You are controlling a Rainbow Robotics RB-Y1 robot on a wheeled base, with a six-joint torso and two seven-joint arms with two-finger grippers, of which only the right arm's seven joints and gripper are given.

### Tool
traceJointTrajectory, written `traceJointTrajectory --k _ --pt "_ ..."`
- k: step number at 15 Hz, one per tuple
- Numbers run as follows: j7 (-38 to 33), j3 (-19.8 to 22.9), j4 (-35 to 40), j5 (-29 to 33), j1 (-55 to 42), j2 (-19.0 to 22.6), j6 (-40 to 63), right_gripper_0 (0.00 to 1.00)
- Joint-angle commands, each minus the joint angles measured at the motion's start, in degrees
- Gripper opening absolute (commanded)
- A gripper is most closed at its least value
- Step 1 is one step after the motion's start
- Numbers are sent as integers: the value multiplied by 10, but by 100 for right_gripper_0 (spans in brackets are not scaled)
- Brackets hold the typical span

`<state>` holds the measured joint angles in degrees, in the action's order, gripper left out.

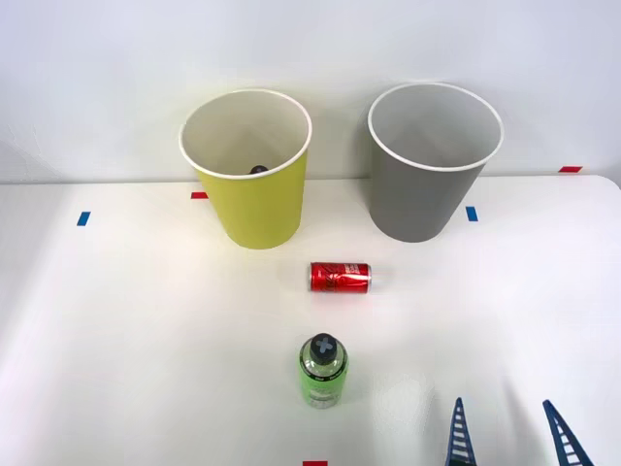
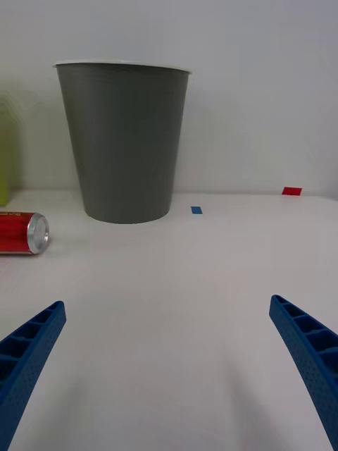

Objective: Put cans in the gray bin, plastic bottles in the light green bin

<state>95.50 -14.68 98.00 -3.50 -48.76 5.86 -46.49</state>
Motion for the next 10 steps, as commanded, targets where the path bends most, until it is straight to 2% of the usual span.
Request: traceJointTrajectory --k 1,5,10 --pt "1 -20 0 -5 -10 14 -1 100" --pt "2 -47 0 -10 -23 17 -1 100" --pt "3 -46 0 -13 -24 19 -1 100"
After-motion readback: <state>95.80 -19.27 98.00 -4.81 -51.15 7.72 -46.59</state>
